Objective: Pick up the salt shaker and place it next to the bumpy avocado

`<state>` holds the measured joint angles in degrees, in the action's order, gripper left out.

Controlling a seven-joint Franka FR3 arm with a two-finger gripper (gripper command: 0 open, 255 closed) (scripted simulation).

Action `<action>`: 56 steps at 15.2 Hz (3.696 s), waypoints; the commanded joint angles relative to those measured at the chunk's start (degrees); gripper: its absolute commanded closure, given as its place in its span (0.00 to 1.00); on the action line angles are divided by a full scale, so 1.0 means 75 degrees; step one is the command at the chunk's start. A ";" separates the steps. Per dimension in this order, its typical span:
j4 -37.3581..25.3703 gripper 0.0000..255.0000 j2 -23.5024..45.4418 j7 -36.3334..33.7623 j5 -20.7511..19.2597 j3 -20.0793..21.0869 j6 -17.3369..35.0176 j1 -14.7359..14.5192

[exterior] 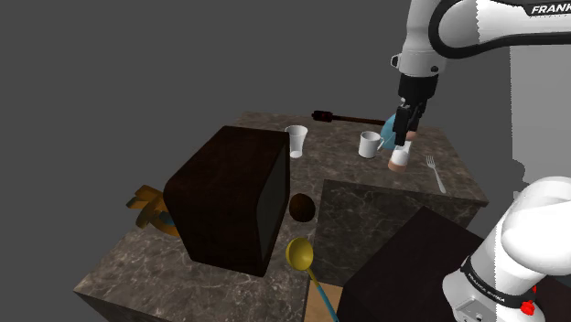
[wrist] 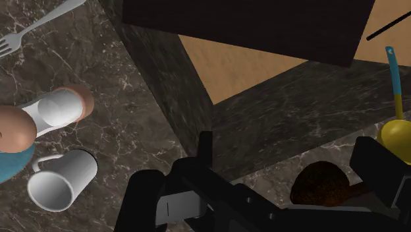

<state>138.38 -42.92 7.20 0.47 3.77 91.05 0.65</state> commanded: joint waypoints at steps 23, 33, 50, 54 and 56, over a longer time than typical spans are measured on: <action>-0.0706 0.00 0.3473 0.2887 -0.1157 -0.2883 0.3816 0.1232; -0.1322 0.00 0.4976 0.3824 -0.0611 -0.3506 0.4887 0.1382; -0.1168 1.00 0.5203 0.3892 -0.0518 -0.3534 0.5254 0.1383; -0.1163 1.00 0.5198 0.3893 -0.0520 -0.3535 0.5255 0.1384; -0.1271 1.00 0.5091 0.3863 -0.0564 -0.3523 0.5046 0.1383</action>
<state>129.18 -4.42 36.22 -3.64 -22.66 129.54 11.01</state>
